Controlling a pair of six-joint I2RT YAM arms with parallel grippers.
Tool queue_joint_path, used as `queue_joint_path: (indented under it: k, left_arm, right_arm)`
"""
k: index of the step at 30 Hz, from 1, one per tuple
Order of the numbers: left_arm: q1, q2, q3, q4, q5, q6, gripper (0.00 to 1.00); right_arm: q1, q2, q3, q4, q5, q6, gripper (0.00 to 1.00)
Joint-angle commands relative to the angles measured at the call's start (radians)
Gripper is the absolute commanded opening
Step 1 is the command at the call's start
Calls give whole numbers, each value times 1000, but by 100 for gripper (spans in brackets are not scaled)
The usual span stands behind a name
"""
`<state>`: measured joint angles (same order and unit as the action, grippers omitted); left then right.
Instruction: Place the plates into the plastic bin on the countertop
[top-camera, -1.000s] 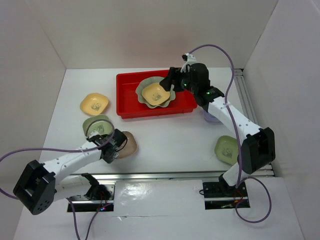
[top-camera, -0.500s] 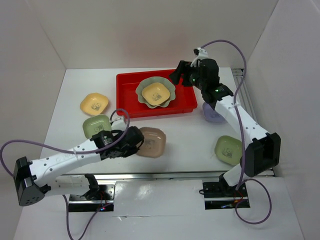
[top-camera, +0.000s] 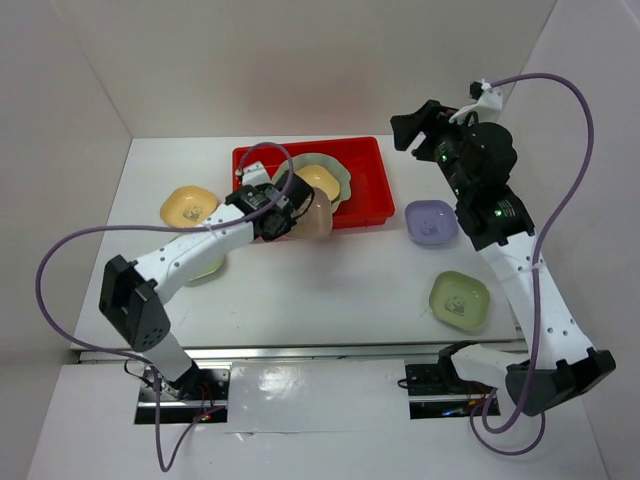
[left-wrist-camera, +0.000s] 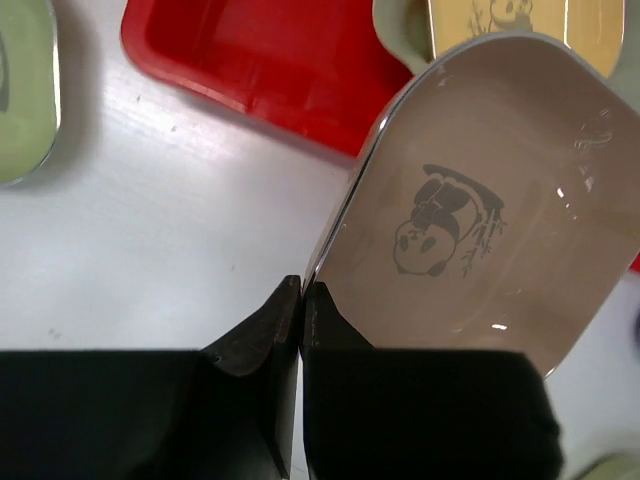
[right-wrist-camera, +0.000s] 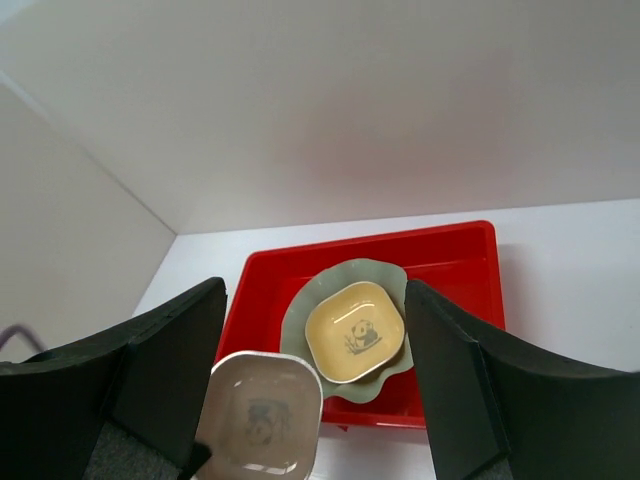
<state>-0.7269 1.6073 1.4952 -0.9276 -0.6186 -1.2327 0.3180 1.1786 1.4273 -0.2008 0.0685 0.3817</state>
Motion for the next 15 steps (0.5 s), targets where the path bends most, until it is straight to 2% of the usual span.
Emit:
queue_joint_path:
  k: [1,4,8,12,15]
  left_arm:
    - [102,58,66,154,55,93,0]
    - [133,129,95,297,100,108,0]
    - [165,244,235,297,137,64,0]
    - [165,414,371,320,128,55,0]
    - [165,486,477,282,118,42,0]
  right_arm:
    - [-5,-29,22,-32,33,5,79]
    - [-5,-40,-24,-42,33,5,79]
    - [-5,-50,-48,-20,7,26,79]
    - [-5,-50,-67,-20,-27,37,79]
    - [-5,-72,-88,-20,-27,37,79]
